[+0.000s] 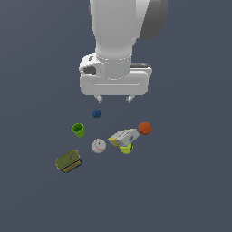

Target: Pick up a designated object from a clutter of objects.

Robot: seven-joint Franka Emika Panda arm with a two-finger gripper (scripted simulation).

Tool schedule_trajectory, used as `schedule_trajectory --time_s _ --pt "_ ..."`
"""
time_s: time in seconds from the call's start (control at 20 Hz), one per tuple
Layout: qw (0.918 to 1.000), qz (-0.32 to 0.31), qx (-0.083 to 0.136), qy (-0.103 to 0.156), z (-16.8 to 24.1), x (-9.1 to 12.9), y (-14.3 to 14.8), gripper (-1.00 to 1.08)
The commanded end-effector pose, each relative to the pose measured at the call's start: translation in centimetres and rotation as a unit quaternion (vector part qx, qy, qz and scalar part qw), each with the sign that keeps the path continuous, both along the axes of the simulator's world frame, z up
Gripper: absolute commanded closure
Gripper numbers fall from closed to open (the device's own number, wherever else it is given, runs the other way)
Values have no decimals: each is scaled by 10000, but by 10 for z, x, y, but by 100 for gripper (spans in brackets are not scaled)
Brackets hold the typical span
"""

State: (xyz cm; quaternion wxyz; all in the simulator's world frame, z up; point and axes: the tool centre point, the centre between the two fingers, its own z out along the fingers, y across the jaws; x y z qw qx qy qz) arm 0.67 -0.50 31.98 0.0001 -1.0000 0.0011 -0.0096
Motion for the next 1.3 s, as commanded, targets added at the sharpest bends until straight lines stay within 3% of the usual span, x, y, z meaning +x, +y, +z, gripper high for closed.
schedule_trajectory --time_s 0.0,0.5,0.9,1.25 --pt "10000 0 0 0 0 0 0 -92" --pt "9996 246 -130 -81 6 1 24 -92" --pt "9999 114 -100 -69 -5 6 19 -92" --pt "9995 -318 -26 -35 -42 20 3 -92"
